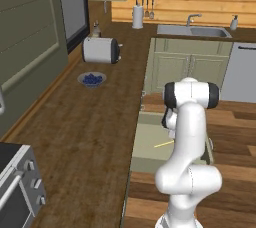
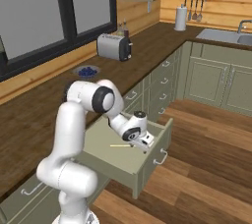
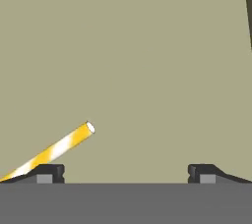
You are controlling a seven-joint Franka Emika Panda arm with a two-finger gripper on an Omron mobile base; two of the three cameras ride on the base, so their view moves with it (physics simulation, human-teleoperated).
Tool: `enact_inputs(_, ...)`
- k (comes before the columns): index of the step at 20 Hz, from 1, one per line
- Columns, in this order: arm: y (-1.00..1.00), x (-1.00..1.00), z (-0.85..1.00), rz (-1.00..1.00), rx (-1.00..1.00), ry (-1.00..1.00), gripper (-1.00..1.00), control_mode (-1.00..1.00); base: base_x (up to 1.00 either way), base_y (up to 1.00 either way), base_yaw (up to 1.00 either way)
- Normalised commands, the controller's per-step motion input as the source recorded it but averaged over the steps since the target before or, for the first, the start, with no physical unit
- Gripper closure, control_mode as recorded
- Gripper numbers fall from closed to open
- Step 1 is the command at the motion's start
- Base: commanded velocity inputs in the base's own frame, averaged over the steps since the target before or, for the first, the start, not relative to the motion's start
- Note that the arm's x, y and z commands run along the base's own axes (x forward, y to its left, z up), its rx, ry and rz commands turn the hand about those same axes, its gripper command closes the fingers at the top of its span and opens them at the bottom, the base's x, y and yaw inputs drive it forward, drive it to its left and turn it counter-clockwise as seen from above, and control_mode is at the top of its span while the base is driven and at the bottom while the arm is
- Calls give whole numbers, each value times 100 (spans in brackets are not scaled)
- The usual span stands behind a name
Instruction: Take a straw from the drawer in front and place it inside the glass cup on the dining counter.
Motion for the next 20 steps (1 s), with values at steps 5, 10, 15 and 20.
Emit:
enact_inputs(5, -41, -1, 28, -7, 0, -2, -100, -100, 0, 0, 0)
enact_inputs(10, 46, 1, 21, -4, 0, 1, -100, -100, 0, 0, 0)
enact_inputs(15, 47, 30, 5, -11, 0, 5, -100, -100, 0, 0, 0)
enact_inputs(20, 9, 59, 0, -15, 0, 6, -100, -100, 0, 0, 0)
